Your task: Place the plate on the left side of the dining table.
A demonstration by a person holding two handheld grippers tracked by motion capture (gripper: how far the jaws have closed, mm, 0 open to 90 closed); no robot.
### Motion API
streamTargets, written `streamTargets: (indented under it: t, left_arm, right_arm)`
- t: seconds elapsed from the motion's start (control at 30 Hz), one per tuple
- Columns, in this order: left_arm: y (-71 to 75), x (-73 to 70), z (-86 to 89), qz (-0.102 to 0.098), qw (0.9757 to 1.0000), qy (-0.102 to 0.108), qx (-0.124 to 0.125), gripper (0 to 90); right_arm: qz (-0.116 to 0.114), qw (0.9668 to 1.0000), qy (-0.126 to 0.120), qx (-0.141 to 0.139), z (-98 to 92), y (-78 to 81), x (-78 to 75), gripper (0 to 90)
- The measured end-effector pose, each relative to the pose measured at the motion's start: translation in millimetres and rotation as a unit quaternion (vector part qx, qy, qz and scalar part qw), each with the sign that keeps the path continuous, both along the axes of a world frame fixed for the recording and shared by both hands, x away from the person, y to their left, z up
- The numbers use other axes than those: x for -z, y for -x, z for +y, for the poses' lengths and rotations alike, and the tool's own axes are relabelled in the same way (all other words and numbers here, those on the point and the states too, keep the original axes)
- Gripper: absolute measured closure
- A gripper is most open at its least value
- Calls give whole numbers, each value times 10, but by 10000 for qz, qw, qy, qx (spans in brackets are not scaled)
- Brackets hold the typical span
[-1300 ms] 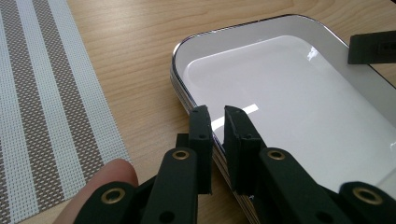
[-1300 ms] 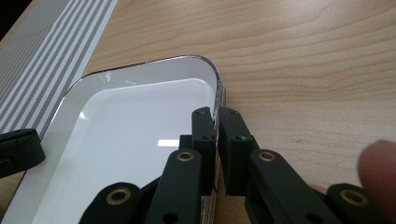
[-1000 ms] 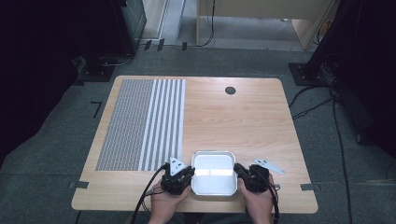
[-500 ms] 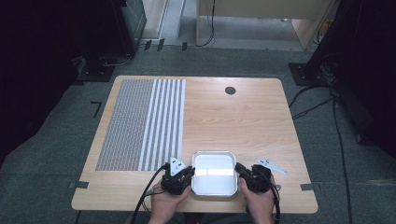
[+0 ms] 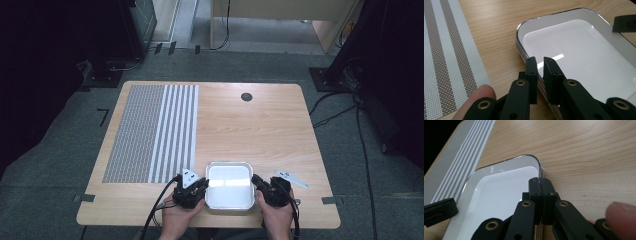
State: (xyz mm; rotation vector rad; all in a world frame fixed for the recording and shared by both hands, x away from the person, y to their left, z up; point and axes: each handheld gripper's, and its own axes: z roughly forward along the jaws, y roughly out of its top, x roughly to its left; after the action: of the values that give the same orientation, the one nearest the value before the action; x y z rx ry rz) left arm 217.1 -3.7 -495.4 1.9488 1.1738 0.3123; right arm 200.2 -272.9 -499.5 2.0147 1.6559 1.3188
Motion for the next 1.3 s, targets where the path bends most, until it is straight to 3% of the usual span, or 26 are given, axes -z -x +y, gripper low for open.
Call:
streamTargets:
  t: [0.23, 0.4, 0.57, 0.63, 0.73, 0.9, 1.0, 1.3]
  left_arm:
    - [21, -46, -15, -111, 9999, -31, -28, 781]
    - [33, -30, -49, -75, 10000, -40, 27, 755]
    - [44, -20, -89, -46, 9999, -20, 113, 740]
    - [47, -17, -99, -32, 9999, -13, 143, 736]
    - [53, -15, -104, -28, 9999, -23, 159, 734]
    - [56, -14, -109, -6, 9999, -8, 161, 738]
    - [63, -13, -119, -6, 9999, 20, 157, 732]
    - [40, -9, -96, 191, 9994, 226, 203, 720]
  right_arm:
    - [-137, 9999, 1, 41, -20, 24, -79, 900]
    - [-220, 9994, 229, 153, -43, 49, -134, 900]
    - [-188, 9980, 598, 127, -24, 34, -141, 863]
    - [-227, 9952, 946, 132, 21, 29, -144, 823]
    - [-137, 9932, 1151, 52, 72, 2, -123, 837]
    - [-4, 9952, 954, 213, 81, -6, -109, 893]
    - [64, 9969, 687, 375, 56, -16, -94, 900]
    - [79, 9962, 416, 760, 99, 39, -73, 900]
